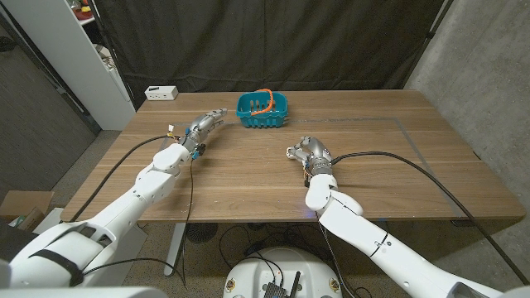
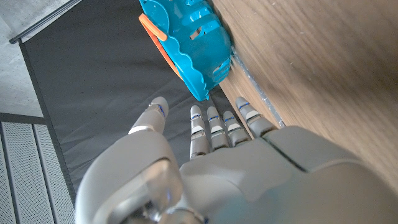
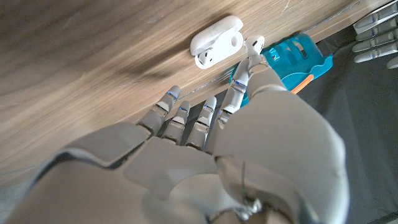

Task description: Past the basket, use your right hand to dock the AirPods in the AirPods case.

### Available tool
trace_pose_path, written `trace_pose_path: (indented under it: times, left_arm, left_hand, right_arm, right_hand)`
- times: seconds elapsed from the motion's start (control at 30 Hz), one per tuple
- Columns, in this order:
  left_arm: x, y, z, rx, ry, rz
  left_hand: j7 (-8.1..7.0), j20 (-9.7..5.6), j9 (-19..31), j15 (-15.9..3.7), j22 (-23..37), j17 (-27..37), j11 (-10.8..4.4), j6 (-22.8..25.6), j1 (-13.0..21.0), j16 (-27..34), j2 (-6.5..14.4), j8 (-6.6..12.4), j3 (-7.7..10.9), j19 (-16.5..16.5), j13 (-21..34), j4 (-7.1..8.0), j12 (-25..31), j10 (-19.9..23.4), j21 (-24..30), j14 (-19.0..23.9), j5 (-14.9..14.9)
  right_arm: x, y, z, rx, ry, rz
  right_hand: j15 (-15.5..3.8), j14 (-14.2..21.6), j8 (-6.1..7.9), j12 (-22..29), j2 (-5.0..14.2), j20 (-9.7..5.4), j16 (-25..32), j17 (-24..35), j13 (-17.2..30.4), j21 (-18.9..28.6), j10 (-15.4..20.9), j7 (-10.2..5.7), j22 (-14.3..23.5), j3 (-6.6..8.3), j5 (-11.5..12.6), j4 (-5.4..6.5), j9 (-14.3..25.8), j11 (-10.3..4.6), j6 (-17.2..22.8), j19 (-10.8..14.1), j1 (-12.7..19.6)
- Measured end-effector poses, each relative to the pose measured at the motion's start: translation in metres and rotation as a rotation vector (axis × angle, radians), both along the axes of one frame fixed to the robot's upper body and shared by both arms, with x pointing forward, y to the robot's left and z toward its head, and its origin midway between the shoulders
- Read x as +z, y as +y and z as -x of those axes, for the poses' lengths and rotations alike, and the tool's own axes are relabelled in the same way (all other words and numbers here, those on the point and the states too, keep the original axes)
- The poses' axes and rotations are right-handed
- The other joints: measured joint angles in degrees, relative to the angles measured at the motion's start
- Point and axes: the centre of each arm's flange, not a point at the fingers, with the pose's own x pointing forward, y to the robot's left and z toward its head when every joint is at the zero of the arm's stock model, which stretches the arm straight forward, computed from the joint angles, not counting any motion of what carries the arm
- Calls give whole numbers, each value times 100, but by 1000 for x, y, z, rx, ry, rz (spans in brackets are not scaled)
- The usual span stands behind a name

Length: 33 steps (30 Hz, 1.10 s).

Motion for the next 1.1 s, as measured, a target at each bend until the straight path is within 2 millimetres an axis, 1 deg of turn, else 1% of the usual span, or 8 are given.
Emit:
trace_pose_path:
  times: [0.03, 0.17, 0.4, 0.53, 0.7, 0.9, 0.97, 1.1]
  left_arm:
    - [0, -1, 0, -4, 1, -4]
    - [2, 0, -2, -5, 1, -11]
    - [7, 2, -6, -2, -1, -21]
    - [8, 1, -6, -5, -2, -23]
    - [9, 2, -9, -3, 2, -22]
    - [9, 1, -10, -3, 2, -21]
    - [9, 0, -11, -5, 2, -19]
    - [9, -1, -11, -5, 4, -19]
  left_hand:
    - [0, 20, 0, 0, 0, 0, 19, 0, 0, 0, 0, 0, 0, -20, 0, 0, 0, -20, 0, 0, 0]
    - [-20, 20, 0, 0, 0, 0, 26, -22, 0, 0, 0, -43, 0, -20, 0, 0, 0, -29, 0, 0, 0]
    - [-20, 40, 0, -31, 0, 0, 25, -22, 0, 0, 0, -43, 0, -41, 0, 0, 0, -29, 0, -31, 0]
    - [9, 40, 0, 0, 0, 0, 25, -52, 0, 0, 0, -43, -25, -41, 0, 25, -22, -29, 0, -62, 0]
    - [9, 40, 0, 0, 0, 0, 25, -52, 0, 0, 0, -42, -25, -41, -14, 25, -22, -29, 0, -61, 0]
    - [9, 50, 0, 0, 0, 0, 25, -52, 0, 0, 0, -43, -48, -51, -14, 49, -22, -29, 0, -61, 0]
    - [9, 50, 0, 0, 0, 0, 25, -51, 0, 0, 0, -43, -48, -51, -14, 49, -22, -29, 0, -61, 0]
    - [9, 50, 0, 0, 0, 0, 25, -51, 0, 0, 0, -43, -48, -51, -14, 49, -22, -29, 0, -61, 0]
  right_arm:
    - [2, 1, 0, 1, -2, -9]
    - [5, 3, -1, -4, 8, -31]
    - [1, 4, -6, -16, 61, -58]
    - [2, 5, -9, -16, 68, -62]
    - [0, 7, -12, -12, 87, -77]
    - [1, 8, -14, -15, 89, -77]
    - [2, 8, -15, -19, 88, -77]
    - [3, 6, -16, -24, 85, -75]
  right_hand:
    - [0, 0, 0, 0, 0, 0, 0, 0, 0, 0, 17, 0, 0, 0, -1, 0, 18, 17, 0, 0, 0]
    - [0, 0, 21, 0, 0, 0, 0, 0, 0, 0, 17, 7, 0, 0, -55, 0, 51, 17, -7, 0, 0]
    - [0, 0, 42, 0, 31, 0, 0, 1, 0, 0, 16, 20, 0, 19, -56, -20, 105, 17, -21, -1, 32]
    - [0, 0, 63, 0, 31, 0, 0, 6, -1, 0, 17, 26, 0, 45, -57, 5, 136, 16, -28, -1, 32]
    - [0, 0, 65, 0, 32, 0, 0, 16, -1, 0, 17, 50, 0, 45, -57, 5, 196, 16, -52, -1, 30]
    - [-20, 19, 66, 0, 70, 0, 0, 16, -1, 0, 16, 51, 0, 45, -82, 5, 240, 16, -53, -1, 23]
    - [-21, 21, 106, 0, 72, -14, 0, 16, -1, 0, 16, 52, 0, 45, -82, 5, 250, 16, -55, 13, 25]
    - [-27, 66, 106, 0, 93, -17, 0, 15, -1, 0, 32, 12, 0, 44, -83, 5, 303, 31, -111, 17, 14]
